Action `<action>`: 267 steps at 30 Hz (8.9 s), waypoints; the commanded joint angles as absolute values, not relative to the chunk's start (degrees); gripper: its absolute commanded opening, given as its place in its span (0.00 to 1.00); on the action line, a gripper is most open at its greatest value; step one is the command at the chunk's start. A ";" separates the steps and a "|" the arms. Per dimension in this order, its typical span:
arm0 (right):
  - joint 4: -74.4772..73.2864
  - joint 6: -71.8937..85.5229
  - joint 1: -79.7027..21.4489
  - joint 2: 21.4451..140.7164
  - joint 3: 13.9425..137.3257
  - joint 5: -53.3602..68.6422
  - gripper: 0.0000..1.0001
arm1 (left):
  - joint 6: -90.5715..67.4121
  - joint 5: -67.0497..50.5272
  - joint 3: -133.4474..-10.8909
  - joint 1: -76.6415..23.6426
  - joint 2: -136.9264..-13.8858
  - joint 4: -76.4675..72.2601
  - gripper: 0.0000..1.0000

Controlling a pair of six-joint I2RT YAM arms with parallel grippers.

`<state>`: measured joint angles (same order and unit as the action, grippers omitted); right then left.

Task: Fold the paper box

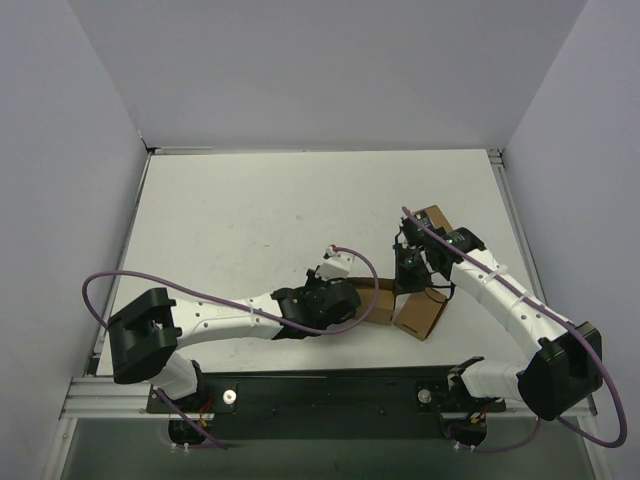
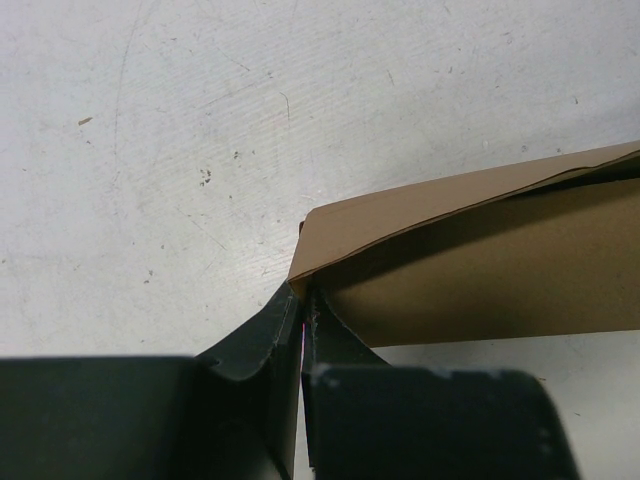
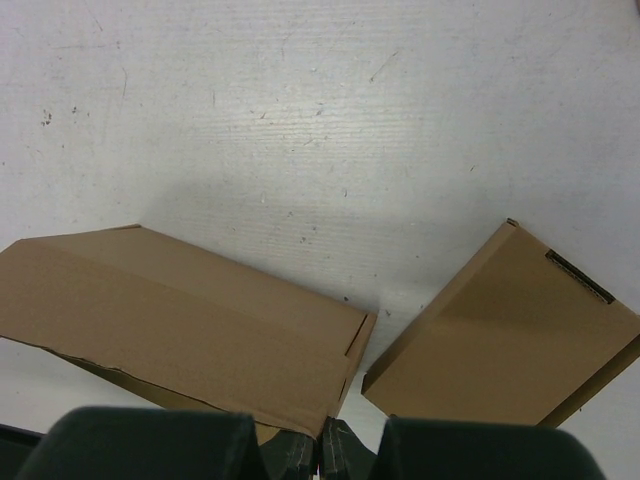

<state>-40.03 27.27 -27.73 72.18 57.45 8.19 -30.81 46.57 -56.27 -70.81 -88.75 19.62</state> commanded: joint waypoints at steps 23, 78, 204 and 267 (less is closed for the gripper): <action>-37.44 28.13 -26.54 68.82 56.26 8.70 0.00 | -29.97 42.10 -56.95 -71.89 -91.67 27.16 0.00; -37.00 31.56 -27.69 65.57 55.99 4.57 0.00 | -30.32 41.92 -57.22 -72.07 -92.11 27.77 0.00; -47.54 57.66 -57.57 55.47 49.22 -19.87 0.57 | -30.67 44.91 -55.99 -71.28 -92.29 29.53 0.00; -26.19 68.03 -41.92 40.25 29.53 -14.76 0.33 | -21.63 42.28 -51.25 -74.53 -81.13 21.63 0.76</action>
<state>-23.44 67.72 -42.02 39.62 29.61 -11.94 -25.36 49.28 -53.74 -73.56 -84.14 24.08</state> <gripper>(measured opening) 0.332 0.735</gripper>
